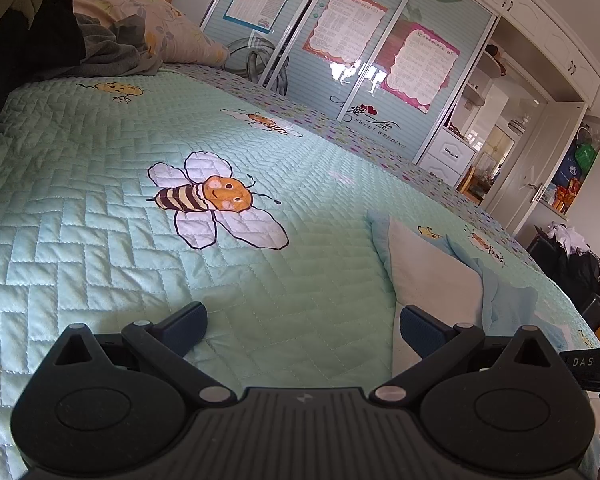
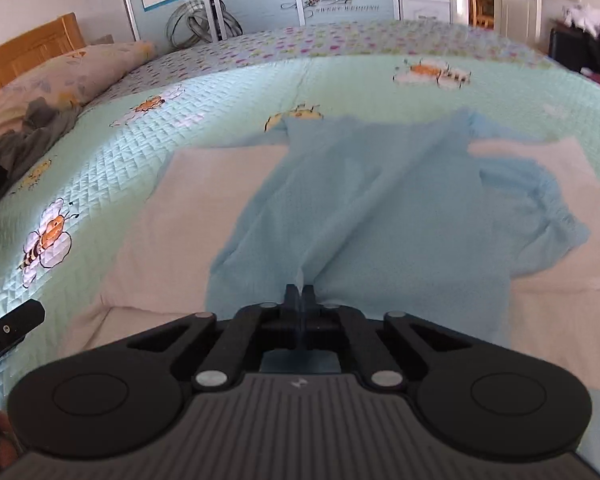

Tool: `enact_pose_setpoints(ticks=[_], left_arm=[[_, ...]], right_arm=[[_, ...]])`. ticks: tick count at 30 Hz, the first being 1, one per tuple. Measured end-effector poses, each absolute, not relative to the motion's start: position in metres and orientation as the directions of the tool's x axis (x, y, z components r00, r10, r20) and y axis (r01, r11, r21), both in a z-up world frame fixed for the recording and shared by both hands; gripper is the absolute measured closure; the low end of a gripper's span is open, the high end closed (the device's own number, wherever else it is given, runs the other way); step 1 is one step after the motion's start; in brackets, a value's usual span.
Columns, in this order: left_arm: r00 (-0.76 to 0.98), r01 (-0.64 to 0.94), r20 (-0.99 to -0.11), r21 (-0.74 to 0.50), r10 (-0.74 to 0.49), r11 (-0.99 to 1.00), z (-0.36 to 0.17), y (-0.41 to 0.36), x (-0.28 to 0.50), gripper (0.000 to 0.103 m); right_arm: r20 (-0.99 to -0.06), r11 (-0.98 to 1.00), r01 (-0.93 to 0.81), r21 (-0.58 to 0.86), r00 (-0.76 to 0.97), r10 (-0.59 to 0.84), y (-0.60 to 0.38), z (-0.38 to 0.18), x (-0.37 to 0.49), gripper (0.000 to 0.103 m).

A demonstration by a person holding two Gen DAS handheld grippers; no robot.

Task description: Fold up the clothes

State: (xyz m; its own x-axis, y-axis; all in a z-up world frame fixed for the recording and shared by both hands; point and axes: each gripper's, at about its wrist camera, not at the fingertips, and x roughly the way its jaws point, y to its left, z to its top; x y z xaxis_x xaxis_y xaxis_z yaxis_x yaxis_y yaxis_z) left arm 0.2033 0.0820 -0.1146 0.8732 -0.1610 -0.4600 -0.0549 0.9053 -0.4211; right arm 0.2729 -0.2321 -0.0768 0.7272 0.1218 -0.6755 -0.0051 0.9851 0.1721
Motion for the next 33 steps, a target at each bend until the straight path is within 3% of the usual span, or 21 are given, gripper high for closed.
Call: enact_pose_setpoints(ticks=[5,9,14,20,25,28,30,33], left_arm=[[0.874,-0.055,-0.459,-0.421,-0.161,0.905,-0.115,0.082,0.204,0.001],[0.874,-0.054,-0.458,-0.422,-0.161,0.905,-0.116,0.082,0.203,0.001],[0.875,-0.055,-0.457,-0.422,-0.16,0.905,-0.116,0.082,0.203,0.001],[0.878,-0.053,-0.45,-0.427,-0.161,0.903,-0.117,0.083,0.203,0.001],[0.88,-0.053,-0.448,-0.428,-0.161,0.902,-0.117,0.083,0.202,0.001],[0.88,-0.054,-0.448,-0.427,-0.159,0.903,-0.116,0.083,0.202,0.001],[0.88,-0.054,-0.447,-0.426,-0.158,0.903,-0.116,0.083,0.202,0.001],[0.881,-0.054,-0.445,-0.43,-0.16,0.901,-0.116,0.083,0.202,0.001]], right_arm=[[-0.639,0.973,0.013,0.232,0.756,0.142,-0.247,-0.069,0.264,0.102],[-0.573,0.929,0.055,0.365,0.8,0.178,-0.28,-0.05,0.254,0.102],[-0.518,0.893,0.134,0.429,0.847,0.122,-0.326,-0.027,0.233,0.102],[-0.637,0.877,0.238,0.418,0.765,0.096,-0.35,-0.058,0.226,0.101],[-0.598,0.893,0.263,0.365,0.802,0.008,-0.348,-0.056,0.21,0.094],[-0.495,0.953,0.2,0.226,0.866,-0.064,-0.327,-0.036,0.192,0.082],[-0.454,0.977,0.112,0.181,0.891,-0.018,-0.307,-0.028,0.19,0.061],[-0.452,0.993,-0.012,0.12,0.89,0.065,-0.275,-0.024,0.201,0.051]])
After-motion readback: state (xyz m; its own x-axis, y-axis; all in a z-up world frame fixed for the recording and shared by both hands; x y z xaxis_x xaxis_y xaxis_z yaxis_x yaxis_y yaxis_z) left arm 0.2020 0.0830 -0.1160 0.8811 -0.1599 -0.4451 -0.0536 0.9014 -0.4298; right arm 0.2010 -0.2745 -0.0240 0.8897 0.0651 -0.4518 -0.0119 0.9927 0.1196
